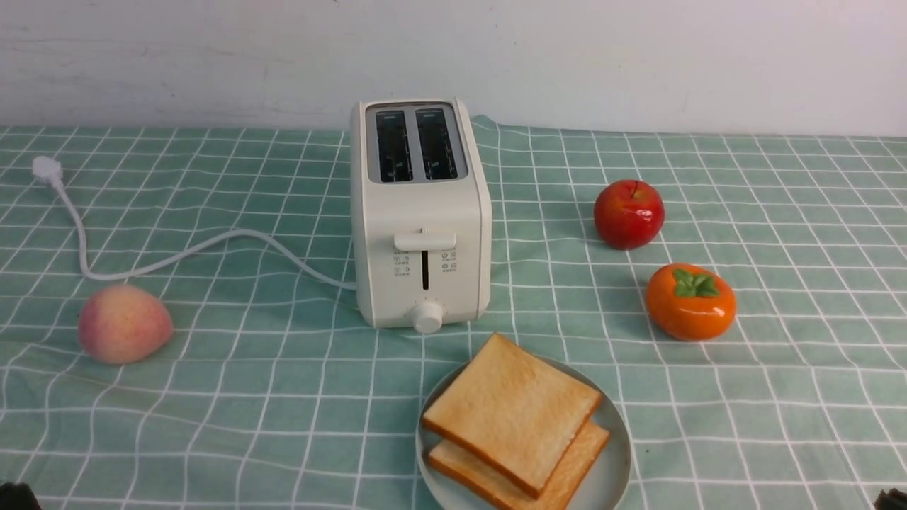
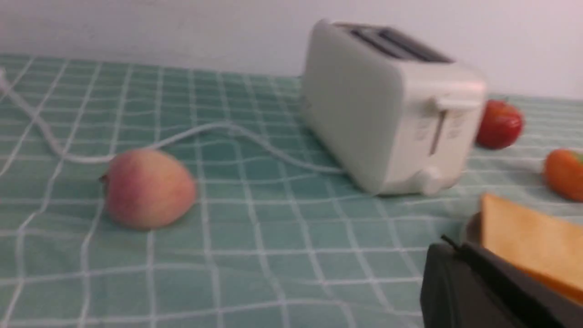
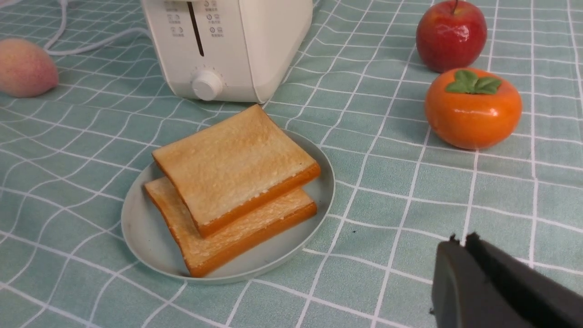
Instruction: Take toasted bread from bread machine on blue coffee table place on plate.
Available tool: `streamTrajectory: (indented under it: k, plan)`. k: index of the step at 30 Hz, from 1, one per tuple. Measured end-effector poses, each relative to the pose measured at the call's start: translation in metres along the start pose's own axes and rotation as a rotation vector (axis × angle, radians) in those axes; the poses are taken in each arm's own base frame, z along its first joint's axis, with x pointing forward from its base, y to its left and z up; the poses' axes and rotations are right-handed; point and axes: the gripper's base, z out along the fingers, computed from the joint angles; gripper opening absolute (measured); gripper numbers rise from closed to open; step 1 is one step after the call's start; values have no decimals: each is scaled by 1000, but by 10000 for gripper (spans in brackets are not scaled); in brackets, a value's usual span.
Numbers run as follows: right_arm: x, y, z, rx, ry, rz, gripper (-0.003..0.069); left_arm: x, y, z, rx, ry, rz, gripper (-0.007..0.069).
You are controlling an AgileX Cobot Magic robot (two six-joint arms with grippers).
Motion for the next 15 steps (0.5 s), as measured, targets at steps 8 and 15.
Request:
streamTrajectory:
  k: [8,15]
  plan:
    - [0,0,0,0,1,0,22,40,18,9,-159,143,-35,-1]
    - [0,0,0,-1,2,0,32,40,19,9,-159,147,-15,0]
